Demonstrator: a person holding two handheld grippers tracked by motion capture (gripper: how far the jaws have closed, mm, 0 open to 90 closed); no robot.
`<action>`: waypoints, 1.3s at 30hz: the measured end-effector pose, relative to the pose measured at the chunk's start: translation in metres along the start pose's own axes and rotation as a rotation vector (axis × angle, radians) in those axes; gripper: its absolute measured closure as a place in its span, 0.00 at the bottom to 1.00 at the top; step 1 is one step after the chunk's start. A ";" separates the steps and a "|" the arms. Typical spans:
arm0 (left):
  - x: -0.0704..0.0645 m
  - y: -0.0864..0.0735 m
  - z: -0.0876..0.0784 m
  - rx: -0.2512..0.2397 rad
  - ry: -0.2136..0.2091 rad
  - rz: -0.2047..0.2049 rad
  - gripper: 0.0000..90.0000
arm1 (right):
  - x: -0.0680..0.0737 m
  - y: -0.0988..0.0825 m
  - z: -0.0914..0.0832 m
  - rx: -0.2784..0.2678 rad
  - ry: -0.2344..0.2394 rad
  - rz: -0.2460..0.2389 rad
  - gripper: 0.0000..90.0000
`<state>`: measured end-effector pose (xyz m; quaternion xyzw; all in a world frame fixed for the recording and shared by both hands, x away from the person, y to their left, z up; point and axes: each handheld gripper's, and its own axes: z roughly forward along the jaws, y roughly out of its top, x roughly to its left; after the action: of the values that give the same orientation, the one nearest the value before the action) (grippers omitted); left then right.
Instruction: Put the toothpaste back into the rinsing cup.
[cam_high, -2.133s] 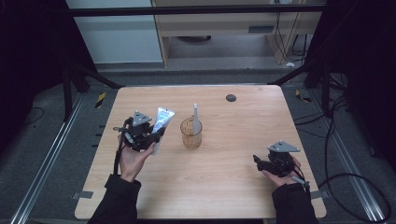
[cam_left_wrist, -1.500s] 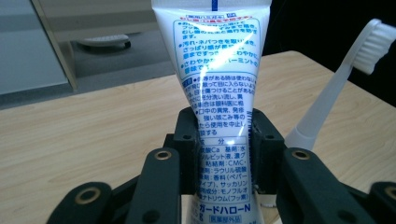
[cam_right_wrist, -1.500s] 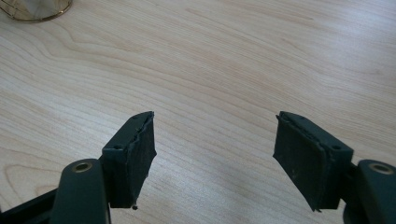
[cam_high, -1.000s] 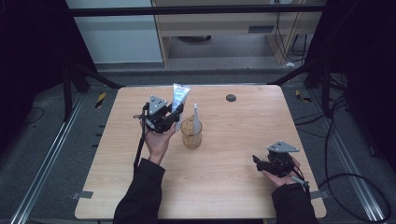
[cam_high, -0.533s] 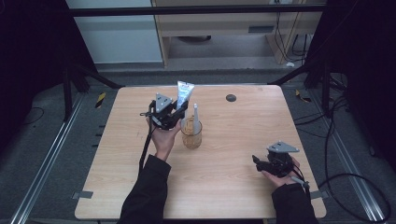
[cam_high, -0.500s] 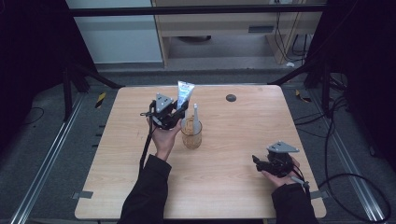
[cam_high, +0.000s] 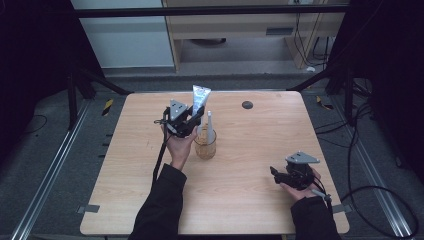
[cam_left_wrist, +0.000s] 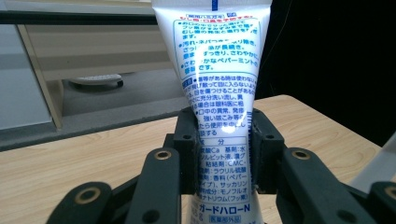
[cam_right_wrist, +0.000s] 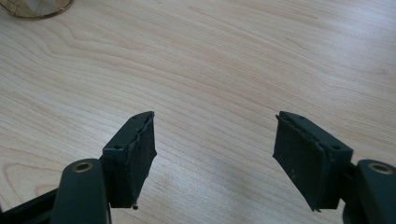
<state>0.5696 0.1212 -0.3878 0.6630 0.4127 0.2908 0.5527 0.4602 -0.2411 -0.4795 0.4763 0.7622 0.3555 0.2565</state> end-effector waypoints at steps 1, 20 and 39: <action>0.000 -0.001 0.001 0.000 -0.001 -0.002 0.75 | 0.000 0.000 0.000 -0.001 0.001 0.004 0.33; -0.008 -0.019 0.010 0.018 -0.027 0.010 0.75 | 0.000 0.000 0.000 0.002 -0.001 -0.003 0.33; -0.010 -0.034 0.015 0.069 -0.053 0.023 0.74 | 0.000 -0.001 0.001 0.005 0.001 -0.006 0.33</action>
<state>0.5694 0.1065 -0.4238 0.6938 0.4000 0.2654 0.5369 0.4607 -0.2411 -0.4807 0.4743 0.7648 0.3530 0.2559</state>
